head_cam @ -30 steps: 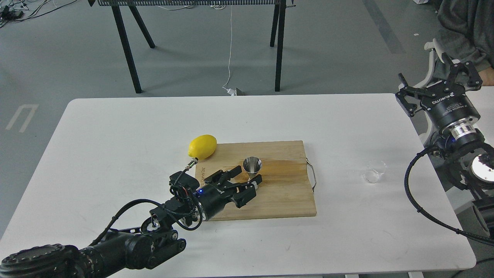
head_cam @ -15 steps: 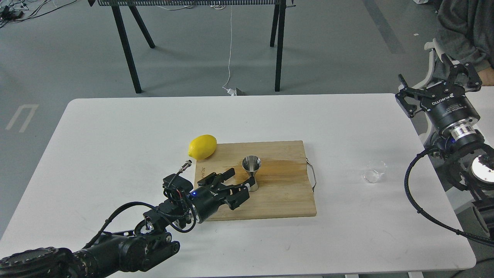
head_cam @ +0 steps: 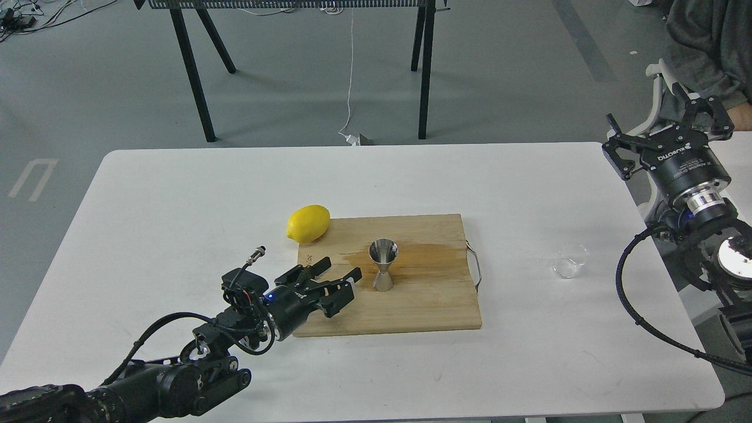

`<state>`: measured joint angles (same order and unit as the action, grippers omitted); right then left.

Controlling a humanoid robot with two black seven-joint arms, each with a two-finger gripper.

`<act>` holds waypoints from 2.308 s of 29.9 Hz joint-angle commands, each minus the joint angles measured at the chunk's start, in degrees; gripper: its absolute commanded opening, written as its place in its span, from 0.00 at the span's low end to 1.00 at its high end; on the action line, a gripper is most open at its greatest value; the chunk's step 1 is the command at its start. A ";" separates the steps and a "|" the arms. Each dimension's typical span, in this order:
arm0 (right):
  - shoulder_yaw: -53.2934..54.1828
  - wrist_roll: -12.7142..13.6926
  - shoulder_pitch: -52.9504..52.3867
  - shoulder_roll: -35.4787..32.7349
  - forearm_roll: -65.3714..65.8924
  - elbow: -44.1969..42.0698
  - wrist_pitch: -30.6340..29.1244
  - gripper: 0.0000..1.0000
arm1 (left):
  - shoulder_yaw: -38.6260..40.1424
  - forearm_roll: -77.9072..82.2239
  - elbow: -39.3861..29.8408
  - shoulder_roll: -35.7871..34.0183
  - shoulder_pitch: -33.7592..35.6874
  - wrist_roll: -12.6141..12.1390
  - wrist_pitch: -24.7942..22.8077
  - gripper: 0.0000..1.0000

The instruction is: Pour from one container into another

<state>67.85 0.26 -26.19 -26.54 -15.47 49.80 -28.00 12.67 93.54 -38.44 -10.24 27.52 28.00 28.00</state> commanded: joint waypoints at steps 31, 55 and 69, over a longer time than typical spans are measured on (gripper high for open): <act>3.77 -0.44 6.58 -0.17 -1.05 3.37 0.00 0.99 | 34.70 -47.21 -24.41 -25.36 -1.95 0.00 -40.29 0.87; 5.71 -0.35 31.11 -0.18 -19.60 20.60 0.48 0.98 | 34.88 -69.63 -23.18 -22.55 1.13 0.00 -56.00 0.88; 4.48 -0.61 29.44 2.46 -18.90 16.74 13.93 0.98 | 34.79 -69.63 -23.18 -22.46 1.04 0.00 -56.00 0.88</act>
<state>72.51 -0.29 3.84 -25.17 -34.52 67.33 -16.76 47.46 23.90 -61.60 -32.71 28.65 28.00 -28.01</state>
